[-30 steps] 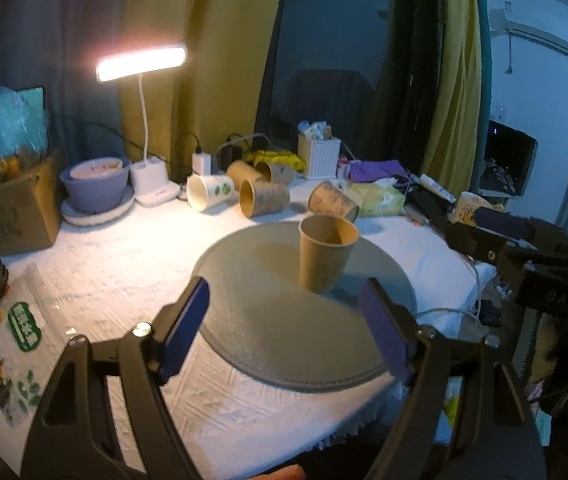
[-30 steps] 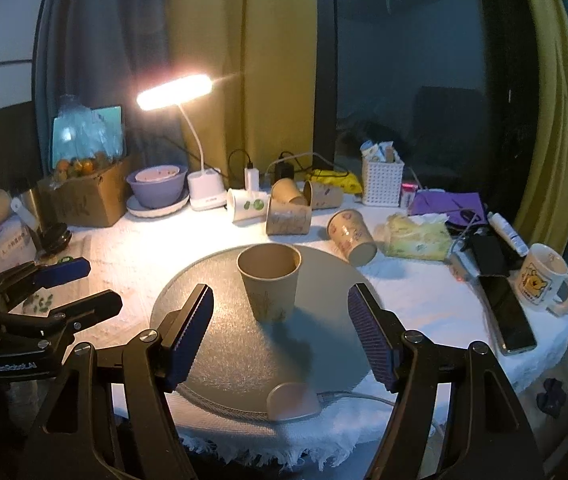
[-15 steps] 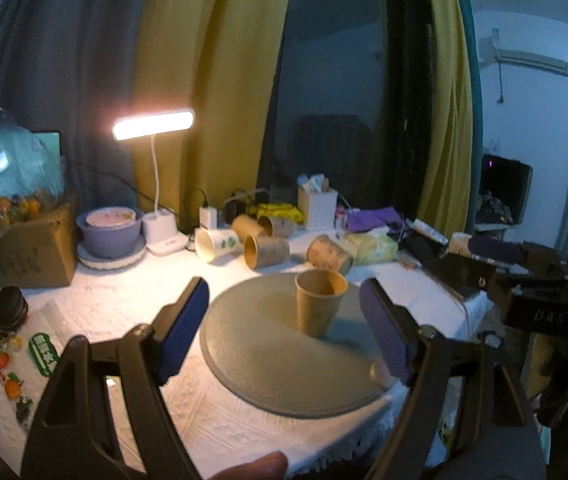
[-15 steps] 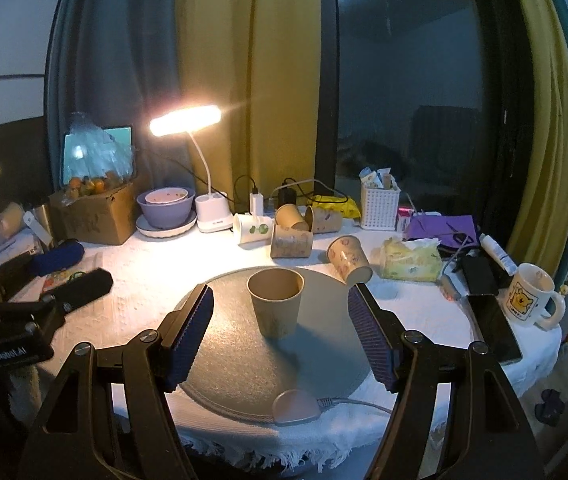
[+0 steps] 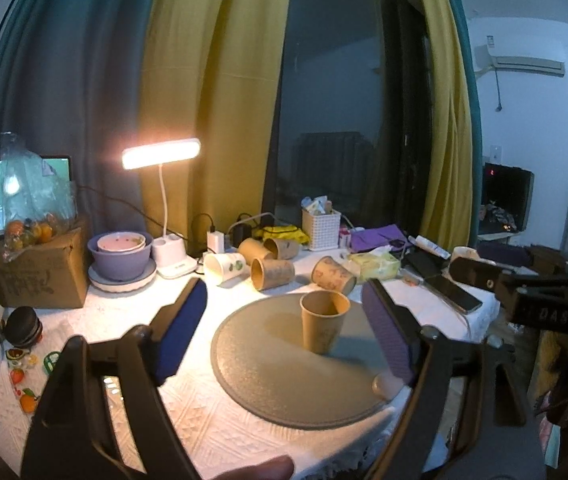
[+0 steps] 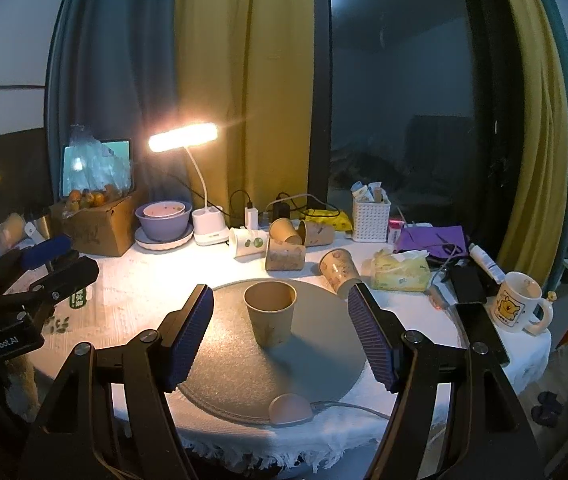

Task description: Flip cup upright

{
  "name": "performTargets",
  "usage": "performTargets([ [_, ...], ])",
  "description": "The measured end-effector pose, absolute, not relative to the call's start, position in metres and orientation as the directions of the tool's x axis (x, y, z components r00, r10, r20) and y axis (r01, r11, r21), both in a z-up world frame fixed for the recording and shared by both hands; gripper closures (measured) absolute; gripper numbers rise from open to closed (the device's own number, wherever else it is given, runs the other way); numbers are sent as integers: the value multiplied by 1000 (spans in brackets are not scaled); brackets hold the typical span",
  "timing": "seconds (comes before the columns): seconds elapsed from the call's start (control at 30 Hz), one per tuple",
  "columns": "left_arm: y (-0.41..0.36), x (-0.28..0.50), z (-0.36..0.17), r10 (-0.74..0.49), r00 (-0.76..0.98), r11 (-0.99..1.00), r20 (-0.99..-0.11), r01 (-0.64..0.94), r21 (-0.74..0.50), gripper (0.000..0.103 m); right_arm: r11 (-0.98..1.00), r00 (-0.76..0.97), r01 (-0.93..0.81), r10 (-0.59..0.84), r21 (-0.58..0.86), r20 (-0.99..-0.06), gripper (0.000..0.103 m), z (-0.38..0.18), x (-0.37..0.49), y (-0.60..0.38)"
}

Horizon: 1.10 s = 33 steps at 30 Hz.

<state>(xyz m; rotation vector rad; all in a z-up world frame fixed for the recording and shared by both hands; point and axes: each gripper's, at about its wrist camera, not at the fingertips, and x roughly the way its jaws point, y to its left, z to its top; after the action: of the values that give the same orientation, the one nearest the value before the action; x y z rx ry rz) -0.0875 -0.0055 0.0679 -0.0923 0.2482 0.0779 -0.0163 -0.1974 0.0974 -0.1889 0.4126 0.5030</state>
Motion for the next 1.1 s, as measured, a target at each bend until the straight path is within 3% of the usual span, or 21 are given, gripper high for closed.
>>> performTargets([
  [1.1, -12, -92, 73, 37, 969, 993, -243, -63, -99, 11, 871, 806, -487, 416, -72, -421, 30, 103, -16, -209],
])
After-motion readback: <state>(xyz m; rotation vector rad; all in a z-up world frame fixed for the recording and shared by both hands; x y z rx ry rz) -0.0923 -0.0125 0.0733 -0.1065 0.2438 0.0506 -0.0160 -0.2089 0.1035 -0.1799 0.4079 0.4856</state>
